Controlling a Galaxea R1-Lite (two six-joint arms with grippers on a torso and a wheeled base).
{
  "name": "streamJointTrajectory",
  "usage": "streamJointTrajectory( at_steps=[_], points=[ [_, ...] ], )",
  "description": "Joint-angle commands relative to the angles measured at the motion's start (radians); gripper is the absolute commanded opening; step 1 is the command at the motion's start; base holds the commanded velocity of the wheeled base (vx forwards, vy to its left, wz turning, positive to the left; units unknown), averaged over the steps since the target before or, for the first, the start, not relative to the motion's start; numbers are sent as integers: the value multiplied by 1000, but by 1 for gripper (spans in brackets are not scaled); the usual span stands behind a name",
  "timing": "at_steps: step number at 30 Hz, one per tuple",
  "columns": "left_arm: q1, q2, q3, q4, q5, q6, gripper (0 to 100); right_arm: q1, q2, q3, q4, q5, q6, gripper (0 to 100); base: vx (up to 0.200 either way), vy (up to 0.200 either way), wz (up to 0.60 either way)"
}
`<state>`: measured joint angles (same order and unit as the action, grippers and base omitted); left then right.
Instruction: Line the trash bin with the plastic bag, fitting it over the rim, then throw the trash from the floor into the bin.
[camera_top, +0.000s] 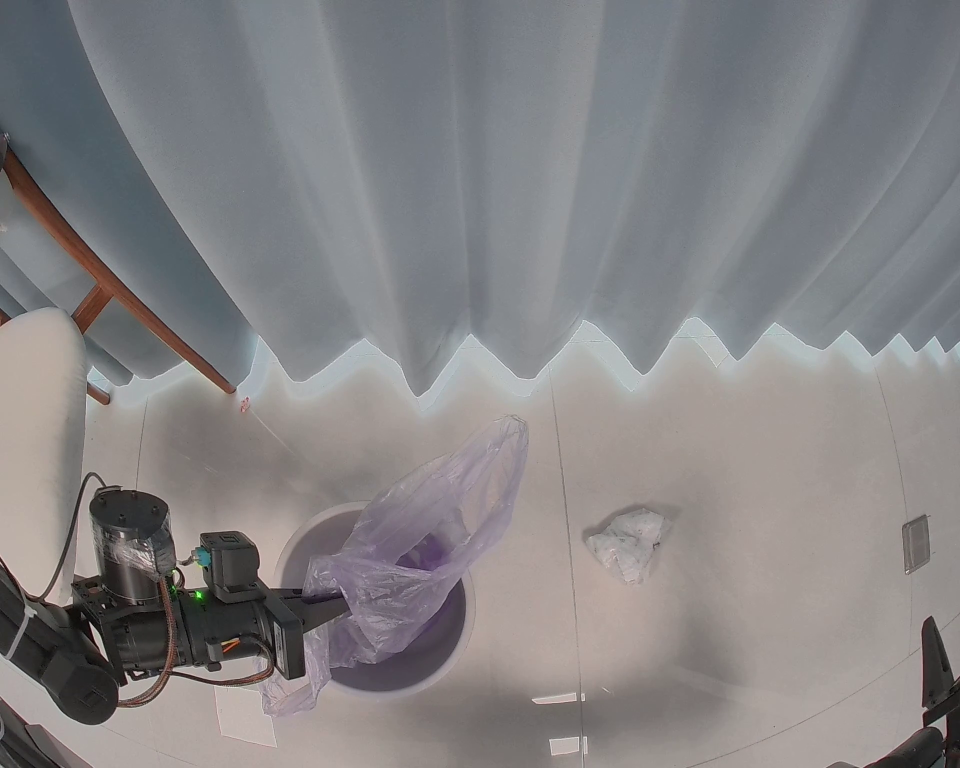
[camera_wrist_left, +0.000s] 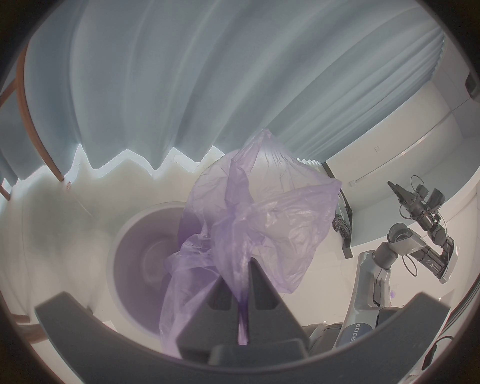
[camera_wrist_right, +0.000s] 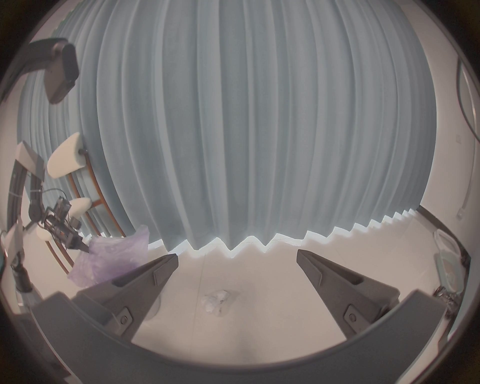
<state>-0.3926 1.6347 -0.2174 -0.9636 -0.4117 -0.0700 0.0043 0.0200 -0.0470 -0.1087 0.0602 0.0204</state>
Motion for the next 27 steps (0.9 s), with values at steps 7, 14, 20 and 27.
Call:
streamJointTrajectory(
  at_steps=[7, 14, 20, 27],
  points=[
    [-8, -6, 10, -4, 21, -1, 0, 6, 229, -221, 18, 101, 296, 100, 0, 0, 0],
    [-11, -4, 7, -4, 21, 1, 0, 5, 406, -318, 32, 161, 332, 100, 0, 0, 0],
    [-11, -4, 9, -4, 22, 1, 0, 6, 485, -327, 29, 188, 320, 100, 0, 0, 0],
    [-11, -7, 9, -6, 22, 1, 0, 34, 512, -340, 27, 276, 200, 100, 0, 0, 0]
  ],
)
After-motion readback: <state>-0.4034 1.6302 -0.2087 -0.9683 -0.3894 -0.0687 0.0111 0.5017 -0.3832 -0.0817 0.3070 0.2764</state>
